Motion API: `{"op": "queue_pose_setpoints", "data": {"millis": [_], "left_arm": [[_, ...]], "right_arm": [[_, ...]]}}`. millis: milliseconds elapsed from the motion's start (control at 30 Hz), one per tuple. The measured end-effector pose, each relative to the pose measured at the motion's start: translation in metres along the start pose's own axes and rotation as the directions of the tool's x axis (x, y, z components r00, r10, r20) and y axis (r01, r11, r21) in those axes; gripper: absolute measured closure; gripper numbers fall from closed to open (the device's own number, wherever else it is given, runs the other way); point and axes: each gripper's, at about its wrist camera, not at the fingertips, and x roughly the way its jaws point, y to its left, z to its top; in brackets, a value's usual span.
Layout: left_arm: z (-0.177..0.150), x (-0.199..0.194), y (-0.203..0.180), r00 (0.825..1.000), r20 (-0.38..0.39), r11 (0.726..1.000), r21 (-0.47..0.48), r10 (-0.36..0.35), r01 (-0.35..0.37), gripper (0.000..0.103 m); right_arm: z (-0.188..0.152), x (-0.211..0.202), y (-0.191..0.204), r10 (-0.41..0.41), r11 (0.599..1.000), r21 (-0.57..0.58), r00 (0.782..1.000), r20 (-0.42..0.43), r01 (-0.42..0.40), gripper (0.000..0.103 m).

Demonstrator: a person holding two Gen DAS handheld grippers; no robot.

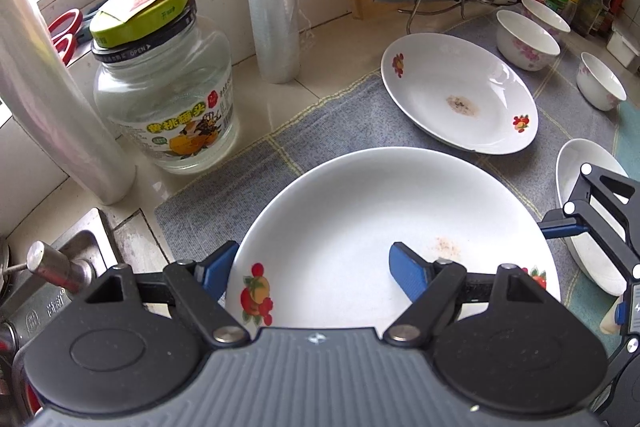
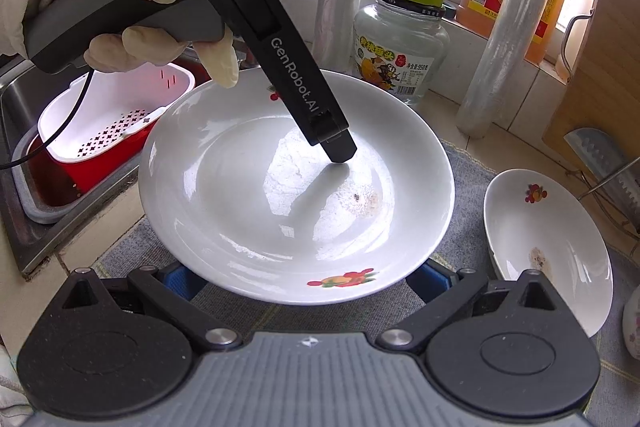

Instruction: Organize plates and bowls

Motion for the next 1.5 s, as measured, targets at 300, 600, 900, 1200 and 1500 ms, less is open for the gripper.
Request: {"op": "queue_pose_setpoints", "data": {"millis": [300, 600, 900, 1200, 1500], "left_arm": [[-0.013, -0.009, -0.013, 1.0, 0.003, 1.0, -0.009, 0.004, -0.004, 0.023], [-0.022, -0.014, -0.022, 1.0, 0.002, 1.0, -0.01, 0.006, -0.006, 0.023], [-0.034, -0.02, -0.03, 1.0, -0.006, 1.0, -0.012, 0.009, -0.009, 0.023], [-0.041, -0.017, -0.028, 1.0, -0.013, 1.0, -0.017, 0.014, -0.014, 0.023], [-0.051, -0.008, -0.029, 1.0, -0.028, 0.999, -0.032, -0.004, 0.003, 0.023]], "right_arm": [[-0.009, -0.009, 0.007, 0.003, 1.0, -0.01, 1.0, 0.0, -0.003, 0.0], [-0.015, -0.015, 0.012, 0.003, 1.0, -0.013, 1.0, 0.001, -0.003, 0.0], [-0.02, -0.017, 0.02, 0.012, 1.0, -0.011, 1.0, -0.002, -0.012, 0.0], [-0.024, -0.011, 0.026, 0.027, 1.0, -0.013, 1.0, -0.014, -0.027, 0.0], [-0.031, -0.007, 0.031, 0.036, 0.999, -0.013, 0.999, -0.039, -0.036, 0.0]]}}
